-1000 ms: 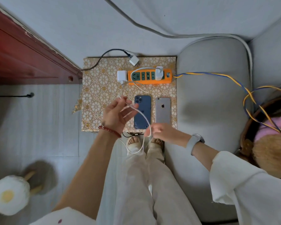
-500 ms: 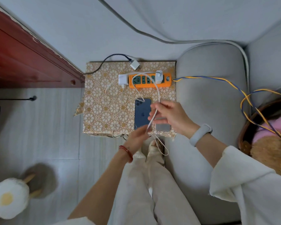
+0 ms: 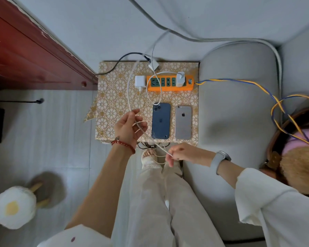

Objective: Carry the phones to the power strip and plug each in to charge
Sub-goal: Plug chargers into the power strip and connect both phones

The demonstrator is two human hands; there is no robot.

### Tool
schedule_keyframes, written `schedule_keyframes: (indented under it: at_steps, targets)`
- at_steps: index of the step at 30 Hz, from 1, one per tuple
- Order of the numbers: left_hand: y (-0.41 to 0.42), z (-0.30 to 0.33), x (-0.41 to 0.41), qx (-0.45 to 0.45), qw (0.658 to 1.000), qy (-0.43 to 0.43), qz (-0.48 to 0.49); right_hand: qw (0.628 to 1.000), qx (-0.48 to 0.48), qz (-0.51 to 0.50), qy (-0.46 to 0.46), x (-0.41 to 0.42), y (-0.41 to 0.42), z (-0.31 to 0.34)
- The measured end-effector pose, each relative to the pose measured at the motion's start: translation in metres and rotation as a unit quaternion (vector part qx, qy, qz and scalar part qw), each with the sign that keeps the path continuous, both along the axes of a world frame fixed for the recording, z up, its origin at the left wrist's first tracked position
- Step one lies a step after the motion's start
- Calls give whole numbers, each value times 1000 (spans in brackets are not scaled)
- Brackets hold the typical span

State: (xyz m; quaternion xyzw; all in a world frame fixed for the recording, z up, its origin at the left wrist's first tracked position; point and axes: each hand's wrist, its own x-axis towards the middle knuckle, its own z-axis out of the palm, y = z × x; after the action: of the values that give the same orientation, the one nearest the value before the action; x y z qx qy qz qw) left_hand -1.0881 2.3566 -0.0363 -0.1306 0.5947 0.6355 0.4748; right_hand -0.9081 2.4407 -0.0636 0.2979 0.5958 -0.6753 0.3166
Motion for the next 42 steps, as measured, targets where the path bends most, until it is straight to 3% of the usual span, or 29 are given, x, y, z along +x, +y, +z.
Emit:
schedule_keyframes:
  at_steps: [2,5,8,12,14,16,18,21,22,25,29,30,32,34,36,39,40,42]
  targets:
    - [-7,-6,-7,-53,998,13,38,1000,13,1,-15,5,3,0]
    - [-25,-21,-15,-156,985,61,36,978,203,41,-14,11,17,-2]
    - [-43,-38,-11,-254,958,115,-65,897,441,21,-14,11,33,-2]
    - [-56,-51,-3,-320,921,137,-175,818,572,-47,20,-1,47,-3]
    - [-61,-54,-4,-361,899,140,-207,817,569,-90,-30,-4,55,-6]
    - [-65,-54,-7,-395,868,150,-261,845,507,-145,-88,-5,64,-9]
    - [-65,-53,-9,-418,831,157,-331,869,459,-174,-61,-5,67,-8]
    - [-59,-48,-6,-443,775,224,-391,868,480,-128,11,-7,62,0]
    - [-56,-44,-3,-427,784,259,-369,870,483,-100,27,-9,60,3]
    - [-39,-28,5,-314,853,344,-237,880,469,12,66,-15,51,9]
    - [-14,-12,1,-238,918,316,-35,874,470,74,98,-18,45,11]
    - [-11,-9,-3,-229,926,300,21,878,462,88,91,-18,45,11]
    - [-11,-5,-8,-242,908,340,50,884,443,132,67,-15,46,12]
    - [-17,-6,-6,-235,842,480,-74,887,425,163,76,-12,44,12]
    - [-22,-11,7,-168,751,575,-278,895,408,138,112,-12,39,12]
    - [-23,-23,30,-136,649,539,-519,906,393,41,151,-17,34,15]
    - [-23,-26,35,-126,647,513,-549,905,394,17,157,-18,34,16]
    - [-23,-26,40,-101,692,490,-520,906,392,-7,160,-18,35,17]
